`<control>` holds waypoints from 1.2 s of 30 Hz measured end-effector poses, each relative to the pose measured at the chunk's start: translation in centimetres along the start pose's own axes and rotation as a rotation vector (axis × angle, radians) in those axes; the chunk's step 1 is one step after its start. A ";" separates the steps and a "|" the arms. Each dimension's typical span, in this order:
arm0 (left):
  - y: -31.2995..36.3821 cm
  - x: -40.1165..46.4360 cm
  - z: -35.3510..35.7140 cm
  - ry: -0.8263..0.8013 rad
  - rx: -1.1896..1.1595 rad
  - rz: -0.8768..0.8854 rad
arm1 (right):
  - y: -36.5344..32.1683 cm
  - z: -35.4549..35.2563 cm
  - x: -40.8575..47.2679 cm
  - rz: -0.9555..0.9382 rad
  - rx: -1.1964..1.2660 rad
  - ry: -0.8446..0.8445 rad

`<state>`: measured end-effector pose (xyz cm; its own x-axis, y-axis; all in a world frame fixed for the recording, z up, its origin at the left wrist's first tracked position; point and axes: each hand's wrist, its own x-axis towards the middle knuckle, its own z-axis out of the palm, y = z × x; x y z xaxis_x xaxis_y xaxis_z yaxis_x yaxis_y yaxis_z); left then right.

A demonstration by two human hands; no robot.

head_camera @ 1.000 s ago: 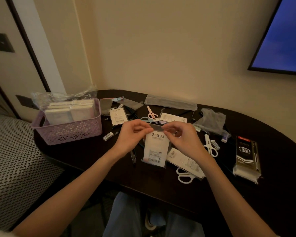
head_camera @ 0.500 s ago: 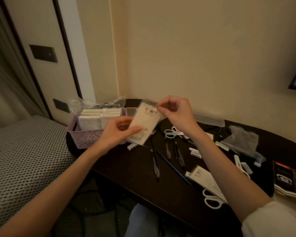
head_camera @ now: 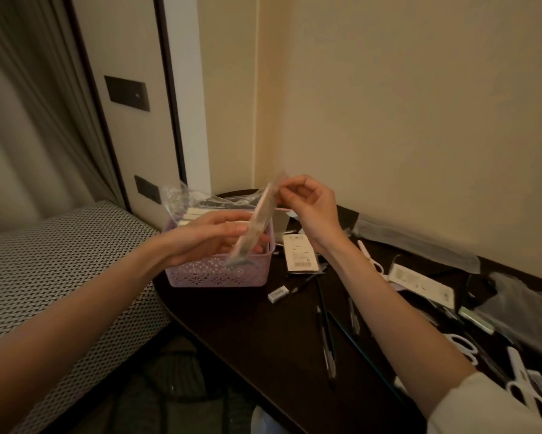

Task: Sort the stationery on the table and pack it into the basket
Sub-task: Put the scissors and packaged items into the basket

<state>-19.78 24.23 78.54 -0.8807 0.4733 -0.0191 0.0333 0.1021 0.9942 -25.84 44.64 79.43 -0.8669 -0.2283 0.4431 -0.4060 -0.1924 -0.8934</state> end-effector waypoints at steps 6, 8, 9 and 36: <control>0.3 0.5 -3.8 0.205 0.331 0.016 | 1.5 1.8 2.2 0.017 -0.024 -0.018; 0.8 0.4 -5.1 0.223 0.439 0.011 | 2.1 1.8 2.6 0.103 -0.060 -0.026; 1.0 0.4 -5.6 0.230 0.485 0.002 | 2.4 1.7 2.7 0.168 -0.064 -0.039; -5.6 3.9 -11.0 -0.099 1.158 -0.322 | 8.0 6.7 4.5 0.725 -0.921 -0.502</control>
<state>-28.58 15.82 74.05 -0.8883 0.3414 -0.3073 0.2671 0.9282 0.2592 -31.05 35.69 74.74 -0.8507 -0.3764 -0.3669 -0.1118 0.8116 -0.5733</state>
